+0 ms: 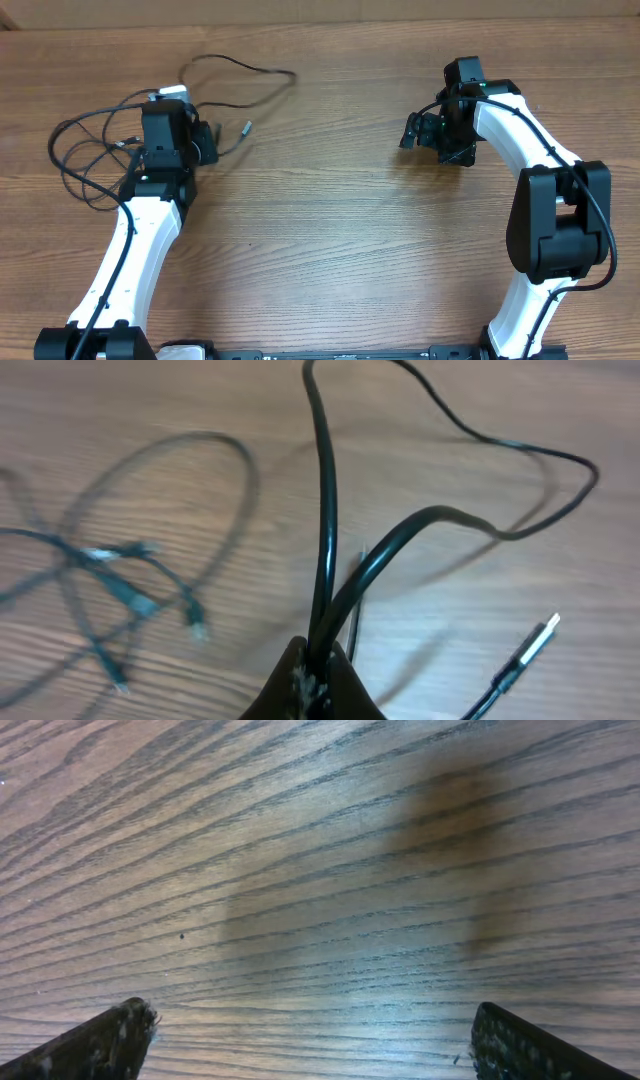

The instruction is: Untangle cables

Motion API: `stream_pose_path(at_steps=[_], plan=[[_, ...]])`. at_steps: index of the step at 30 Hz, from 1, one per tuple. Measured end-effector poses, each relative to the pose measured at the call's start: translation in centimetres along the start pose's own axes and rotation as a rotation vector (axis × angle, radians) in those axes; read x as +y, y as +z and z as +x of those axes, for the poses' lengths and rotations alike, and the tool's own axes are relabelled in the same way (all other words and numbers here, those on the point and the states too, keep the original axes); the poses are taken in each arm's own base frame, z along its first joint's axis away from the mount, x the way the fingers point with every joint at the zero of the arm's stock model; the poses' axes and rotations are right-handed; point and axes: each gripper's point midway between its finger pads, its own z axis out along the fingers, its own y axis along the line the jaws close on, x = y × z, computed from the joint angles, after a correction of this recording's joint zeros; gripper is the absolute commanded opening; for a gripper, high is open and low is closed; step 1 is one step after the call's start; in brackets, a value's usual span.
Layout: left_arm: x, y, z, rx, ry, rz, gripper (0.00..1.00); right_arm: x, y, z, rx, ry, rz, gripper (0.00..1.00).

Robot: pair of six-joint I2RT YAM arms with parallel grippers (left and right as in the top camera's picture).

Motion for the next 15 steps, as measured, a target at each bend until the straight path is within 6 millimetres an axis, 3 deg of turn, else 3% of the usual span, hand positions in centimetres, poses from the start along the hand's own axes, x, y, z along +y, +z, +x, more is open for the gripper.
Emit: stream_pose_path(at_steps=[9,15], plan=[[7.8,-1.2,-2.5,-0.117,-0.055,-0.383,0.04,0.0,0.0,0.0,0.0,0.0,0.0,1.0],[15.1,-2.2,-0.9,-0.056,-0.131,-0.579,0.04,0.0,0.0,0.0,0.0,0.0,0.0,1.0]])
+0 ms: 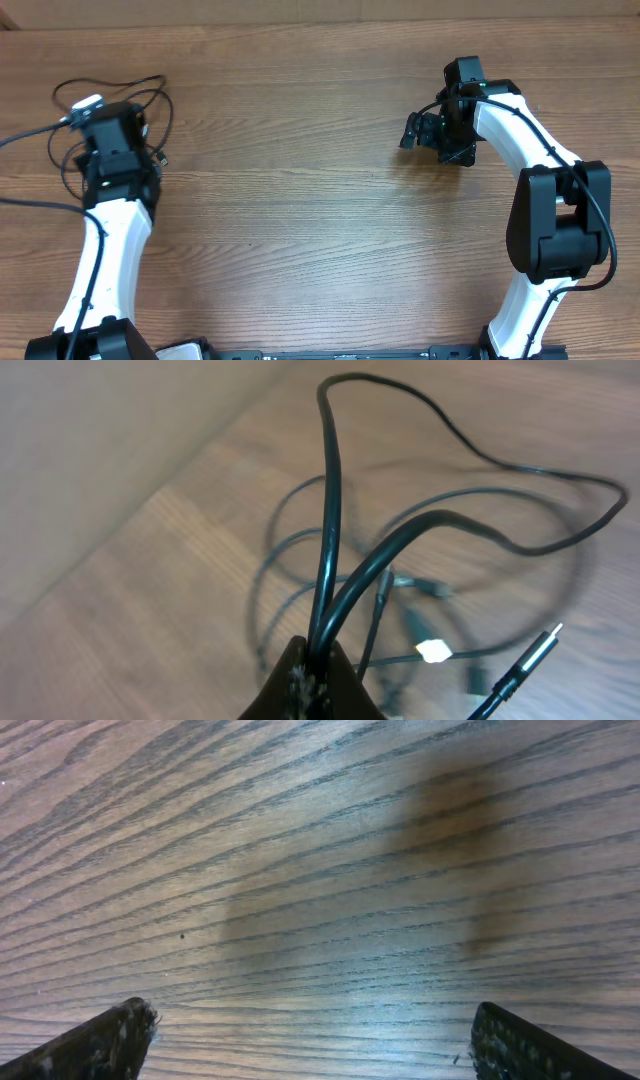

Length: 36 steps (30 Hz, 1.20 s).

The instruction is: Untangle cables

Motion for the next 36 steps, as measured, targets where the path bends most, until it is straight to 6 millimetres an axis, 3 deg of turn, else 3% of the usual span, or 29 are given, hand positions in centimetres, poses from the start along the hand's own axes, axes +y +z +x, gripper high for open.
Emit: stream_pose_path(at_steps=[1,3,5,11,16,22,26,32,36], plan=[[0.7,0.3,0.2,0.012,-0.007,-0.015,0.04,0.0,0.0,0.0,0.0,0.0,0.0,1.0],[1.9,0.9,0.8,0.042,-0.02,-0.032,0.16,0.0,0.0,0.0,0.0,0.0,0.0,1.0],[2.5,1.3,1.0,0.058,-0.04,-0.028,0.21,0.0,0.0,0.0,0.0,0.0,0.0,1.0],[1.5,1.3,1.3,0.073,-0.059,0.034,0.81,0.0,0.0,0.0,0.0,0.0,0.0,1.0],[-0.1,1.1,2.1,0.113,-0.056,0.131,1.0,0.0,0.0,0.0,0.0,0.0,0.0,1.0],[-5.5,-1.6,6.9,0.348,-0.056,0.471,1.0,0.0,0.0,0.0,0.0,0.0,0.0,1.0],[-9.7,-4.3,11.9,0.569,-0.029,0.684,1.0,0.0,0.0,0.0,0.0,0.0,0.0,1.0],[-12.2,-6.1,17.1,0.717,0.064,0.754,0.99,0.0,0.0,0.0,0.0,0.0,0.0,1.0],[-13.7,-7.6,19.1,0.759,0.129,0.791,1.0,0.0,0.0,0.0,0.0,0.0,0.0,1.0]])
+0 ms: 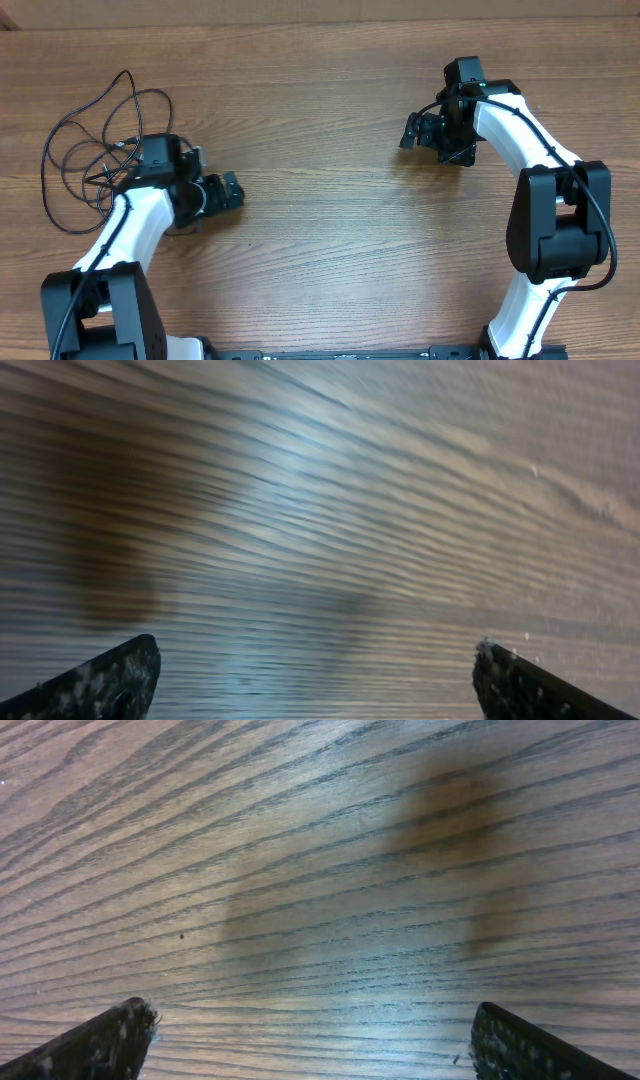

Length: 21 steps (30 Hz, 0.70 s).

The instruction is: Untangle cables

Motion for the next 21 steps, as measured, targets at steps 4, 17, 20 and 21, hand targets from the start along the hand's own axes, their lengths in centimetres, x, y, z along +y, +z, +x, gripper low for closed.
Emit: stream_pose_path(at_steps=[4,17,20,21], plan=[[-2.0,1.1,1.1,0.026,0.068,0.02,1.0,0.0,0.0,0.0,0.0,0.0,0.0,1.0],[-6.1,2.8,2.4,0.042,0.208,0.064,1.0,0.0,0.0,0.0,0.0,0.0,0.0,1.0],[-6.1,2.8,2.5,0.043,0.208,0.067,1.0,0.0,0.0,0.0,0.0,0.0,0.0,1.0],[-6.1,2.8,2.5,0.043,0.209,0.067,1.0,0.0,0.0,0.0,0.0,0.0,0.0,1.0]])
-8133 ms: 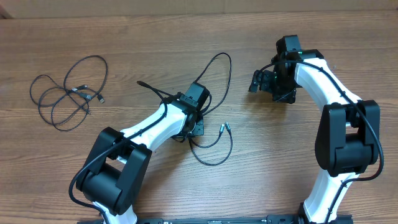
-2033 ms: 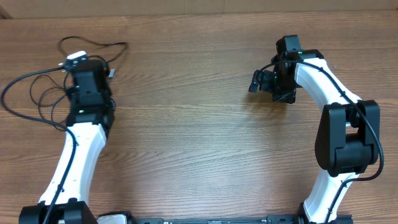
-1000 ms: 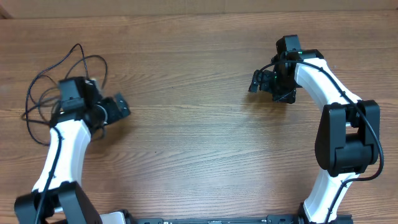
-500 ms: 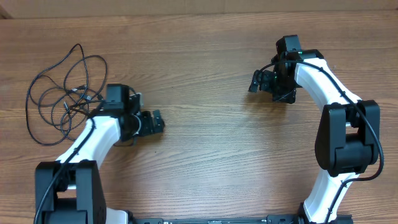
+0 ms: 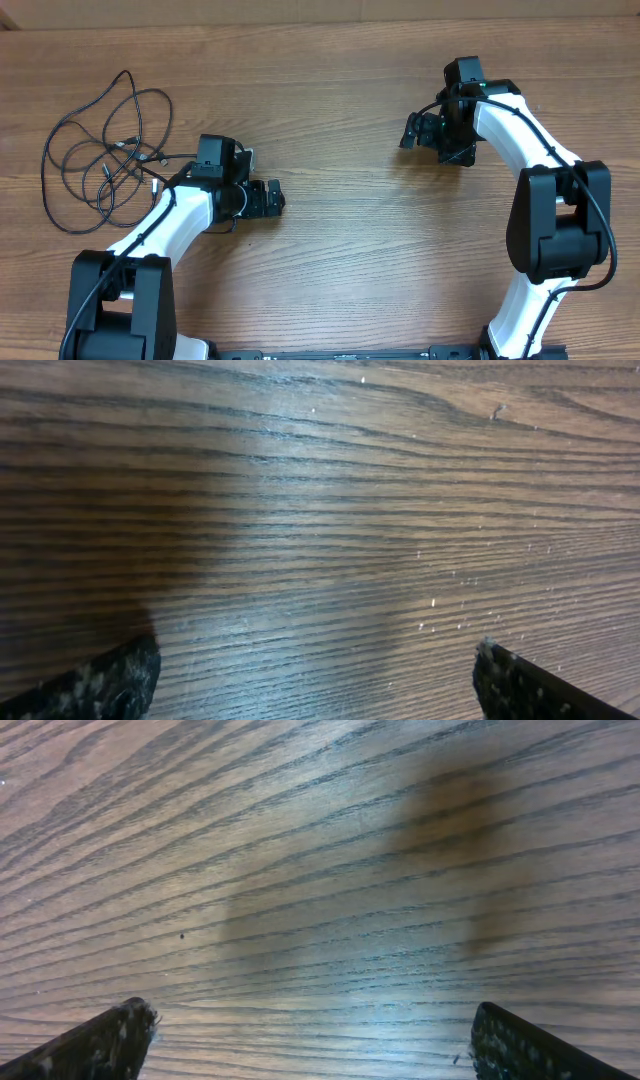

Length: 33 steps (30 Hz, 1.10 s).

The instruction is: Untangle cables

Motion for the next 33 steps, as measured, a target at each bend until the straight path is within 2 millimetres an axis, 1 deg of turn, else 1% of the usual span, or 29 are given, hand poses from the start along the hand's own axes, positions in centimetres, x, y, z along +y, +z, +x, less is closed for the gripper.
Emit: stream_pose_path(at_steps=[24,33], plan=[[0.02,0.02,0.0,0.0,0.0,-0.001,1.0,0.0,0.0,0.01,0.0,0.0,0.0,1.0],[0.24,0.12,0.03,-0.001,0.007,-0.026,1.0,0.01,0.0,0.01,0.001,0.0,-0.001,1.0]])
